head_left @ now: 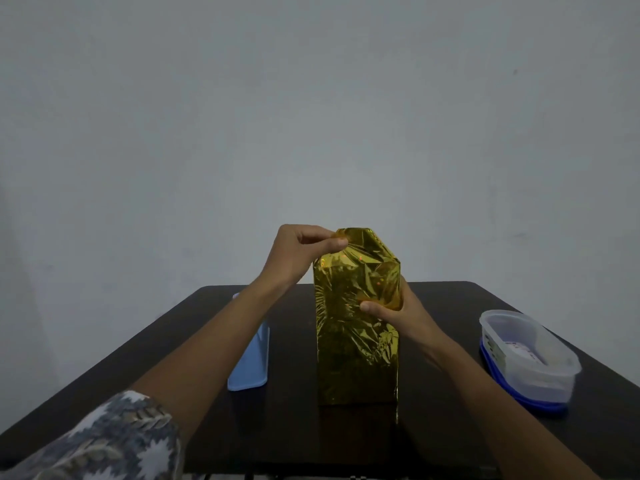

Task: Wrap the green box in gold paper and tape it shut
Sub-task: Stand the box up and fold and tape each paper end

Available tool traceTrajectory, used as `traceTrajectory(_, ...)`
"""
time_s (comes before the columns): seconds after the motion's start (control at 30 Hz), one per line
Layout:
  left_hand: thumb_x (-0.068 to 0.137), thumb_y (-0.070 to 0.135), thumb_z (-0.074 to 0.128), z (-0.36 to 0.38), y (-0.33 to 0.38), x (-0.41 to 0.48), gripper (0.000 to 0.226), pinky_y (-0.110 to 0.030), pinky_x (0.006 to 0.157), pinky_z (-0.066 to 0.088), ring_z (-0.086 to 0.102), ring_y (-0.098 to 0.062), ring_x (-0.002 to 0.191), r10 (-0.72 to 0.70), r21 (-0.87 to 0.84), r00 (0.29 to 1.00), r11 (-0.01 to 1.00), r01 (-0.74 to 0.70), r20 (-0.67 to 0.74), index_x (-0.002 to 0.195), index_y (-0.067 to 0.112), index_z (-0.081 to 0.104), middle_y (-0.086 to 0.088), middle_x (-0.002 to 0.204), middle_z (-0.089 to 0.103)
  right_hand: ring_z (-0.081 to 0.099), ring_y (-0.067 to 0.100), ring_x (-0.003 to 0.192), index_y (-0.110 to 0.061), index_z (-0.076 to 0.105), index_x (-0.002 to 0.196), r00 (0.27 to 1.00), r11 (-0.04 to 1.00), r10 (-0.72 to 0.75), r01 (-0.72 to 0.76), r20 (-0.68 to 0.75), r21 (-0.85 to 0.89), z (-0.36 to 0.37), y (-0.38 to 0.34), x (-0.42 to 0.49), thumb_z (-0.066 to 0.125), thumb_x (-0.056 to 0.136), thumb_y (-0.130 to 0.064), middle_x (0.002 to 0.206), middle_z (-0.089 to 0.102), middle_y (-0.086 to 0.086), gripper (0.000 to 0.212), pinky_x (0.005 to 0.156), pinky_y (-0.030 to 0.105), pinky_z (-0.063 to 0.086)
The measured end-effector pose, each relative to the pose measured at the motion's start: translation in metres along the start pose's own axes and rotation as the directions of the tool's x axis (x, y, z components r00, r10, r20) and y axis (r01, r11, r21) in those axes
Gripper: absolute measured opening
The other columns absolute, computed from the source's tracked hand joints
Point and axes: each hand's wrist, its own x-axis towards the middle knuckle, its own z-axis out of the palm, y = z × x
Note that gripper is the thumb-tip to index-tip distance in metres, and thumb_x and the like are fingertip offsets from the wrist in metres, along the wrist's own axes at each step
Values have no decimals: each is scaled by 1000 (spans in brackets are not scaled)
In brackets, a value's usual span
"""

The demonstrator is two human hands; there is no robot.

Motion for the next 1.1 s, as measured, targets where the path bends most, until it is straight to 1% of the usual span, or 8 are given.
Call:
traceTrajectory(0.1,78,9,72,-2,-1,-1,14,-9,58,44,63,2,63,-23,-47,1000,999,22,-21,91,3,74,0,75,71,26,5,134,-36,16,147,995,997,-71,73,-73,29,1,-24,5,61,48,-85,148,23,-18,120,108,33,32)
traceTrajectory(0.2,77,11,73,-3,-3,0,15,-9,60,45,64,1,68,-36,-63,999,997,35,-15,91,6,74,1,78,72,31,7,134,-34,23,145,978,980,-180,170,-109,-100,2,-60,15,54,68,-67,144,33,-17,90,110,36,32)
traceTrajectory(0.3,77,12,73,-3,-3,1,8,-10,62,46,65,0,69,-33,-69,999,997,32,-18,85,10,75,5,75,72,33,18,136,-35,16,147,991,975,-125,115,-39,-193,2,-74,24,65,66,-62,150,31,-6,98,109,38,33)
traceTrajectory(0.4,77,7,73,-4,-6,-2,10,-9,58,43,63,1,63,-27,-108,998,994,22,-50,86,4,74,3,70,71,27,25,140,-36,5,149,999,1000,-12,11,-43,-7,0,-64,20,71,66,-59,155,21,4,109,106,37,32)
traceTrajectory(0.53,77,5,72,-4,-6,-2,9,-8,54,43,63,2,58,-51,-141,997,989,42,-62,86,3,73,7,65,71,44,25,127,-36,13,147,995,981,89,-80,-47,177,-4,-45,14,74,65,-52,144,41,7,103,107,48,34)
traceTrajectory(0.73,74,7,76,-4,-7,1,6,-14,63,51,68,-6,68,-94,-122,992,989,84,-80,79,11,74,3,70,73,50,23,115,-32,16,147,987,972,94,-62,-132,228,6,-45,21,69,73,-44,135,46,8,91,94,40,43)
traceTrajectory(0.93,71,16,80,2,-20,3,11,-36,84,56,70,-22,83,-168,-98,974,983,154,-151,81,13,76,-9,85,74,51,28,119,-43,23,139,973,933,86,-3,-214,360,13,-36,22,75,59,-46,135,45,11,96,98,51,46)
traceTrajectory(1.1,71,18,80,10,-25,3,18,-37,84,56,69,-21,88,-191,-99,956,980,173,-221,89,15,76,-5,90,73,55,24,109,-34,22,141,975,936,121,-48,-188,349,6,-38,23,72,66,-42,124,52,8,91,96,49,47)
